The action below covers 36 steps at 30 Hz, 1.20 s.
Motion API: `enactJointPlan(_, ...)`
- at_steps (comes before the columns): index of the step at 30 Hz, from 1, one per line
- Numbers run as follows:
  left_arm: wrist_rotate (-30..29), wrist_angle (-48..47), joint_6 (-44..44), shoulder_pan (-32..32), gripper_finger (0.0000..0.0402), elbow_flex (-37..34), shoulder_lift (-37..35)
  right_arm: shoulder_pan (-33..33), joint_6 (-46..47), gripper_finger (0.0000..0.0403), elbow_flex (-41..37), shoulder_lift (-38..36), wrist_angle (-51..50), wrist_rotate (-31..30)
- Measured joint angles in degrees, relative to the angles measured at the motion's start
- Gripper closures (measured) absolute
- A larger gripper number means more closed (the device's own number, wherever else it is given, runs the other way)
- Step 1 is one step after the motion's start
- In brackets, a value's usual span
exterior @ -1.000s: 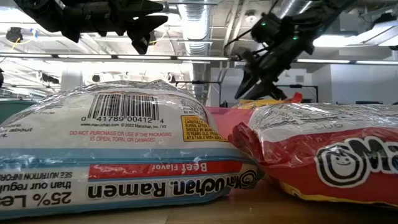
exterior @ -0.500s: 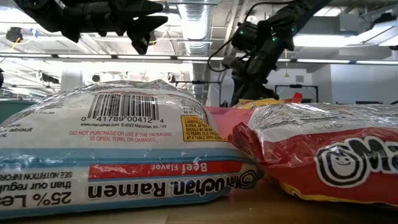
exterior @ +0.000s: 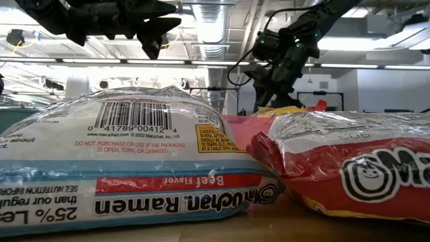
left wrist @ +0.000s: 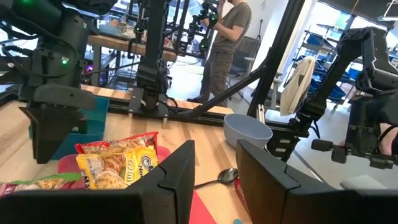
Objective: Pick & Place Food Item
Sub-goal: Put the green noodle pack into the red bin
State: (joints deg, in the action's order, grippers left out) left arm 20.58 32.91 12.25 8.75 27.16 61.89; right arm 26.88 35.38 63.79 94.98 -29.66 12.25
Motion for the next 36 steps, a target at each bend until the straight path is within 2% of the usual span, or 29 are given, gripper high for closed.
enactJointPlan(6,0.0,0.0,0.0,0.0,0.0289,0.0,0.0,0.0,2.0,0.0199,0.0,0.0,-0.4,0.0)
enactJointPlan(10,0.0,0.0,0.0,0.0,0.0289,0.0,0.0,0.0,2.1,0.0176,0.0,0.0,-0.4,0.0)
enactJointPlan(25,0.0,0.0,0.0,0.0,0.0289,0.0,0.0,-0.9,3.4,0.0179,-2.9,0.0,4.9,-0.1)
enactJointPlan(36,0.0,-0.4,0.0,0.0,0.0289,0.0,0.0,-2.4,2.0,0.0180,-0.4,9.6,4.3,0.0)
